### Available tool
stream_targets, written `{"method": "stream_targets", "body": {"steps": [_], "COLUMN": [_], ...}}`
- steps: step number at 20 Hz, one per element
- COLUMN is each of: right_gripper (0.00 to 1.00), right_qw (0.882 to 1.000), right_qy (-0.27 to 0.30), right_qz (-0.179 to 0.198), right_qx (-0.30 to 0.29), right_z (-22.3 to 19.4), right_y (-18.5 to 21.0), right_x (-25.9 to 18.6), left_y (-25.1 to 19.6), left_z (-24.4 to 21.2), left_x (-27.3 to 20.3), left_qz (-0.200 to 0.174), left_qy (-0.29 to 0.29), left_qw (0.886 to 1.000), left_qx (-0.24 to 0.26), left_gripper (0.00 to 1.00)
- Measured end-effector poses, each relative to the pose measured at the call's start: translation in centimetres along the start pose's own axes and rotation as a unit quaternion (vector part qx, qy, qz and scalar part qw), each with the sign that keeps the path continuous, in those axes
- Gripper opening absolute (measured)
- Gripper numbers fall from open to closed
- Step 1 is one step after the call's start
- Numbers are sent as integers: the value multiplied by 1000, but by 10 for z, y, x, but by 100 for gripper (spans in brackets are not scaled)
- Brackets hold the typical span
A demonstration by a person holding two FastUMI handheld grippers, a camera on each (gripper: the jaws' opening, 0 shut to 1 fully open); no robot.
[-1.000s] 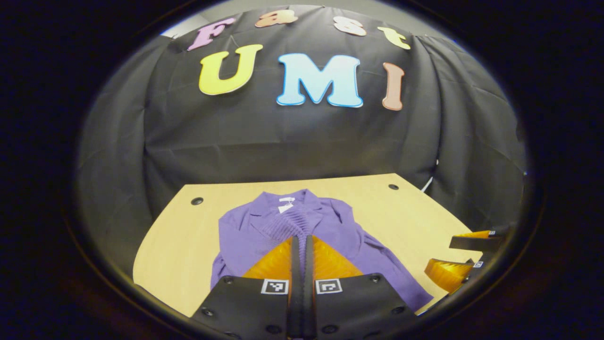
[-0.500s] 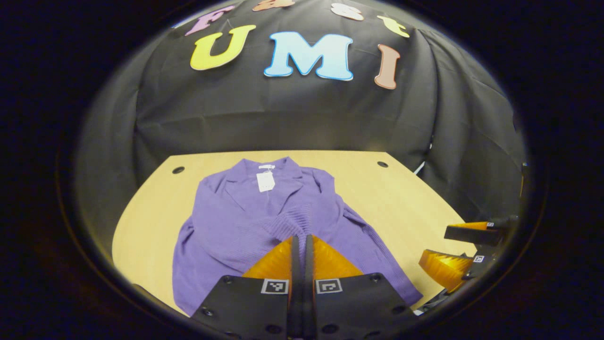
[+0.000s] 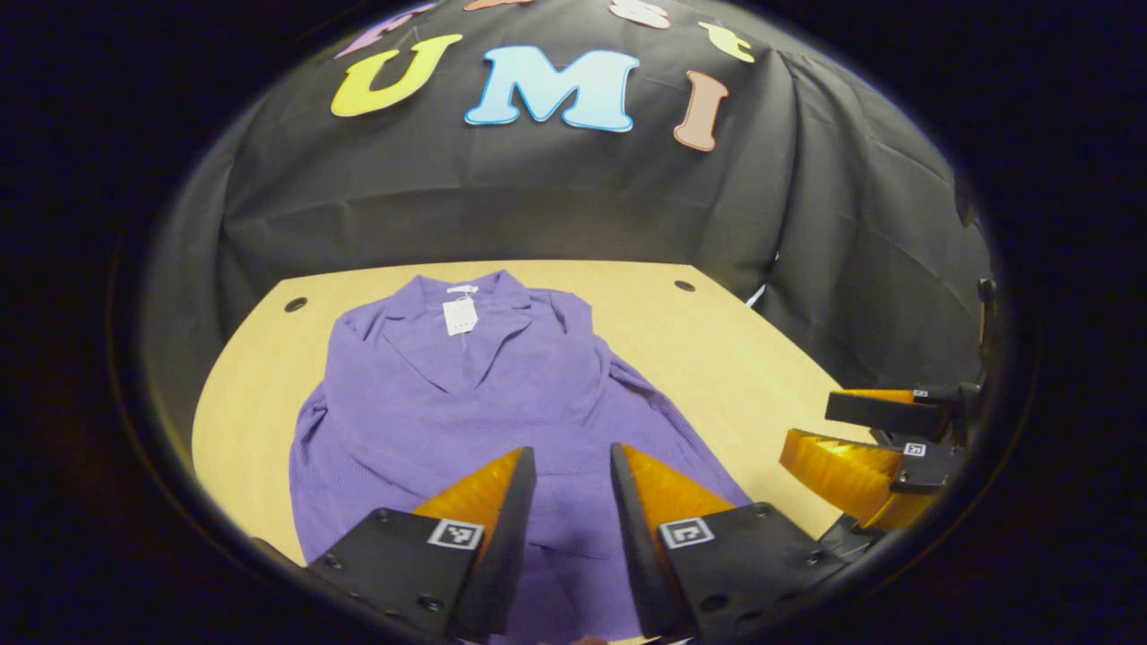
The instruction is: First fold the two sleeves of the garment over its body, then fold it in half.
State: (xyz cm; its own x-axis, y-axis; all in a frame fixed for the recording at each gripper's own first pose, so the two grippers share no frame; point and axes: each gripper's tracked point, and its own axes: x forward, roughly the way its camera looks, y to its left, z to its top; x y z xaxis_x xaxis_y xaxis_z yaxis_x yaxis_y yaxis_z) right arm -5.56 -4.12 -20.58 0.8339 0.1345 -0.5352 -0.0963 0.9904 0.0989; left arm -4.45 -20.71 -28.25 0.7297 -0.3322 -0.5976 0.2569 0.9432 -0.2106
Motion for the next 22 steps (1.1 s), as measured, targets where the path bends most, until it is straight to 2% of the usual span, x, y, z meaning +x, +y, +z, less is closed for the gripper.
{"method": "stream_targets", "body": {"steps": [3,5,10,13,17,20,21,22], "right_gripper": [96,96,96,96,96,96,96,96], "right_qw": [1000,1000,998,996,994,991,990,988], "right_qy": [1,12,43,60,75,98,105,112], "right_qz": [-14,-23,-50,-63,-72,-74,-77,-79], "right_qx": [-5,-5,8,11,16,50,61,72], "right_z": [-9,-22,-58,-76,-91,-113,-118,-123], "right_y": [2,3,1,1,-1,0,-3,-5], "right_x": [-9,-15,-23,-26,-26,-21,-19,-17], "left_y": [12,26,86,125,171,198,205,212], "left_z": [2,-1,-24,-40,-62,-84,-94,-103], "left_x": [-19,-34,-70,-93,-124,-144,-150,-155], "left_qz": [10,17,64,95,128,140,142,144], "left_qy": [-15,-18,-10,-5,4,20,28,35], "left_qw": [1000,1000,998,995,991,988,987,986], "left_qx": [-3,-5,-13,-26,-49,-62,-68,-74], "left_gripper": [80,86,86,97,96,96,100,96]}}
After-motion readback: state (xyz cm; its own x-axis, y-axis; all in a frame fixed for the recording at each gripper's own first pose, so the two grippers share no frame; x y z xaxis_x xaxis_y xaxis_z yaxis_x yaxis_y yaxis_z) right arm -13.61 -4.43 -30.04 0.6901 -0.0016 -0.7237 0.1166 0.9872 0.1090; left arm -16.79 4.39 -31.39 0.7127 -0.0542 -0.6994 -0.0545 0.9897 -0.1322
